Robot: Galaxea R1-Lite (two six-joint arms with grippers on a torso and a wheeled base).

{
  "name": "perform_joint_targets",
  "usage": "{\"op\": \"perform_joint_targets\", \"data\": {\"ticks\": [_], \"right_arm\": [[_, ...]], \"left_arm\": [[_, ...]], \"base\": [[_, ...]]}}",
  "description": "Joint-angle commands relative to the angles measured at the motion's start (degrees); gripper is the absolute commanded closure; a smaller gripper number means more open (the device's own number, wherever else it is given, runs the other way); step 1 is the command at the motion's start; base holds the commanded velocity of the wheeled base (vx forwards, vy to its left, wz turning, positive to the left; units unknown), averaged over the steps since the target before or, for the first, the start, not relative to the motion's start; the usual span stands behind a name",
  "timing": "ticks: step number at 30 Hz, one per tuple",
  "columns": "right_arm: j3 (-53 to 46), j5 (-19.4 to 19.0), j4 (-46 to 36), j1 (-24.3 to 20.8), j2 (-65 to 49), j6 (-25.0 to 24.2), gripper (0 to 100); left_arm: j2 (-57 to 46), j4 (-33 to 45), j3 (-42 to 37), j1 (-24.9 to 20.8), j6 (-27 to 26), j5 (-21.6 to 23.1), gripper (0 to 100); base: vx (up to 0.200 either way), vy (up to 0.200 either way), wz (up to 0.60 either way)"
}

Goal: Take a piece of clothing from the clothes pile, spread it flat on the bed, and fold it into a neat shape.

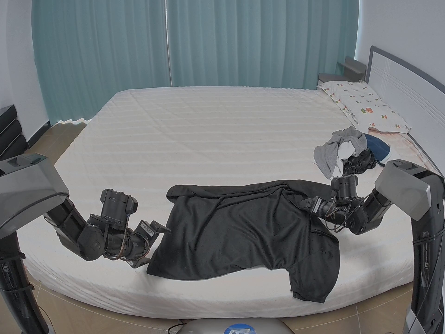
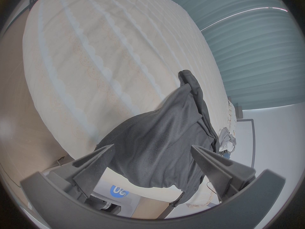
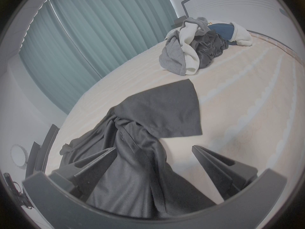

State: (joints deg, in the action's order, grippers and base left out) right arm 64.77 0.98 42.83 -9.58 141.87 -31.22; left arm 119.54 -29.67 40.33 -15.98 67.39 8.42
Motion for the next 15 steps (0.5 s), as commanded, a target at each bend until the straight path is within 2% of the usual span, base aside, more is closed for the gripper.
{"op": "perform_joint_targets", "data": {"ticks": [1, 4, 5, 9, 15], "right_arm": [[-0.2, 0.7, 0.1, -0.3, 0.9, 0.5, 0], [-0.3, 1.0, 0.2, -0.3, 2.1, 2.9, 0], [-0.2, 1.3, 0.2, -0.3, 2.4, 3.4, 100], [0.3, 4.4, 2.2, -0.2, 2.5, 3.8, 100], [0.4, 4.6, 3.5, 0.4, 2.0, 3.8, 100]], "left_arm": [[0.1, 0.0, 0.0, 0.0, 0.0, 0.0, 0], [0.1, 0.0, 0.0, 0.0, 0.0, 0.0, 0], [0.1, 0.0, 0.0, 0.0, 0.0, -0.1, 0], [0.1, 0.0, 0.0, 0.0, 0.0, 0.0, 0], [0.1, 0.0, 0.0, 0.0, 0.0, 0.0, 0]], "base": [[0.0, 0.0, 0.0], [0.0, 0.0, 0.0], [0.0, 0.0, 0.0], [0.0, 0.0, 0.0], [0.0, 0.0, 0.0]]}}
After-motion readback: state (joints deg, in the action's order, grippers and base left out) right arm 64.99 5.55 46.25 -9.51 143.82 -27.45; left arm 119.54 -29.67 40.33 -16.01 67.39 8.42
